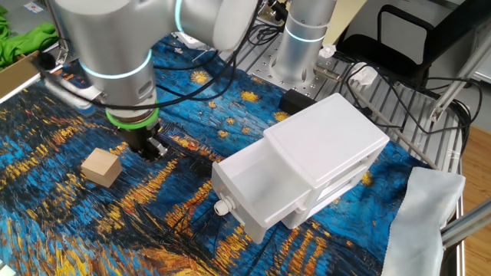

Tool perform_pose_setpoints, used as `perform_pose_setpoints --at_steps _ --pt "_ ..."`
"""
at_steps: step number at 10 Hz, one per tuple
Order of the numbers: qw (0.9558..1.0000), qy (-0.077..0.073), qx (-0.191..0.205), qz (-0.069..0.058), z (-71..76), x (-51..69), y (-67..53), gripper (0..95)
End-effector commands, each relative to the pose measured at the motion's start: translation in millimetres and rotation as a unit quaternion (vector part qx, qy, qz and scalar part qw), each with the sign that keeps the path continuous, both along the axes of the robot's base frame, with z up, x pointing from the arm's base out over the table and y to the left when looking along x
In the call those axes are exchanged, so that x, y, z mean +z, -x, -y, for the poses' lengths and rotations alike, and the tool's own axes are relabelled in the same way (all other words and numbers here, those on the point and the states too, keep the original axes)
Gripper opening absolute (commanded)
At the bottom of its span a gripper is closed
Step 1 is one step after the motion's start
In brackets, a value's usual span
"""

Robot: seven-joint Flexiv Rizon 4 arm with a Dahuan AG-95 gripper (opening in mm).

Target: Put things in the drawer

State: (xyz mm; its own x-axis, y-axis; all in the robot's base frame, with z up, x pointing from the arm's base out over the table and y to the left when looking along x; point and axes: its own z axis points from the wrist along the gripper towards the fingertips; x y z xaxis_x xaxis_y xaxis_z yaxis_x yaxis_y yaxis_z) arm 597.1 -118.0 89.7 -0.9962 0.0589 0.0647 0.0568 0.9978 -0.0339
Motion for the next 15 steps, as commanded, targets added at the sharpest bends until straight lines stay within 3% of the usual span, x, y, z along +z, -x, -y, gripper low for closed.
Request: perform_pose_setpoints --at_steps 1,2,4,9,10,11,12,13,15 --pt "0.9996 -0.025 0.000 -0.013 -0.5 -0.6 -2.9 0.0" --pt "0.9994 -0.032 -0.001 -0.016 -0.5 -0.6 -2.9 0.0" --pt "0.9993 -0.031 -0.002 -0.021 -0.5 -0.6 -2.9 0.0" --pt "0.9994 -0.016 0.021 -0.021 -0.5 -0.6 -2.9 0.0" --pt "0.9994 -0.016 0.021 -0.021 -0.5 -0.6 -2.9 19.0" --pt "0.9995 -0.013 0.017 -0.021 4.9 -1.5 -10.0 19.0" --pt "0.9996 -0.012 0.016 -0.021 8.8 -2.7 -14.6 38.0" --pt "0.9996 -0.011 0.015 -0.020 11.6 -3.7 -17.9 38.0" --pt "0.9998 0.001 0.011 -0.018 16.9 -5.2 -23.8 76.0"
